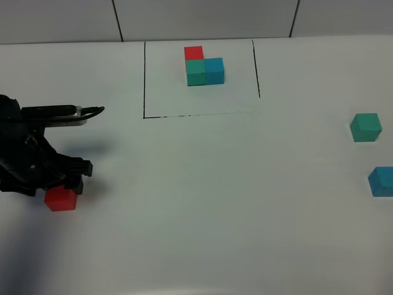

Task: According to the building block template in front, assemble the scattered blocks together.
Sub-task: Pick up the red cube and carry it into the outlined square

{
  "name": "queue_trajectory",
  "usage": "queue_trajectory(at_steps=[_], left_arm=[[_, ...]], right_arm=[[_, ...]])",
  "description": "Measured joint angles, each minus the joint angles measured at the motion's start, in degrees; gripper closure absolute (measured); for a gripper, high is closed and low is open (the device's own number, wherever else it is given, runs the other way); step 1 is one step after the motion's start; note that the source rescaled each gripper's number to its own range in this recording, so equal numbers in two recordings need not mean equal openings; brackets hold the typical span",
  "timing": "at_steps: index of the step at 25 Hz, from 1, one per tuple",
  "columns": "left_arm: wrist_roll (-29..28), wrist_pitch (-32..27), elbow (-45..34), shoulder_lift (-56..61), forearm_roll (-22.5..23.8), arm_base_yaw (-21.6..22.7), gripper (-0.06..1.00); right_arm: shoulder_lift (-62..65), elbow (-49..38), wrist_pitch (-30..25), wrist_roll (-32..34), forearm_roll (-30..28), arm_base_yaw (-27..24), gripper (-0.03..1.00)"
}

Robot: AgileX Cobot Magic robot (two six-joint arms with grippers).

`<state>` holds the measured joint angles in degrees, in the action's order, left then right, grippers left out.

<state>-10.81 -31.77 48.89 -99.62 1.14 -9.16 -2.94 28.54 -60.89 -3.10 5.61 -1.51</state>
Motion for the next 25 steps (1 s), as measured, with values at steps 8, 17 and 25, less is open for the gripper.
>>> queue_trajectory(at_steps=[8, 17, 25], left_arm=[[0.64, 1.12, 0.00, -0.48, -1.47, 0.00, 0.26], [0.65, 2.75, -1.27, -2.00, -1.50, 0.00, 0.26], [0.33, 2.75, -1.39, -3.77, -1.56, 0.00, 0.64]], right_arm=[[0.00, 0.00, 0.00, 0.00, 0.00, 0.00, 0.16], [0.00, 0.00, 0.00, 0.00, 0.00, 0.00, 0.16], [0.00, 0.00, 0.00, 0.00, 0.00, 0.00, 0.16]])
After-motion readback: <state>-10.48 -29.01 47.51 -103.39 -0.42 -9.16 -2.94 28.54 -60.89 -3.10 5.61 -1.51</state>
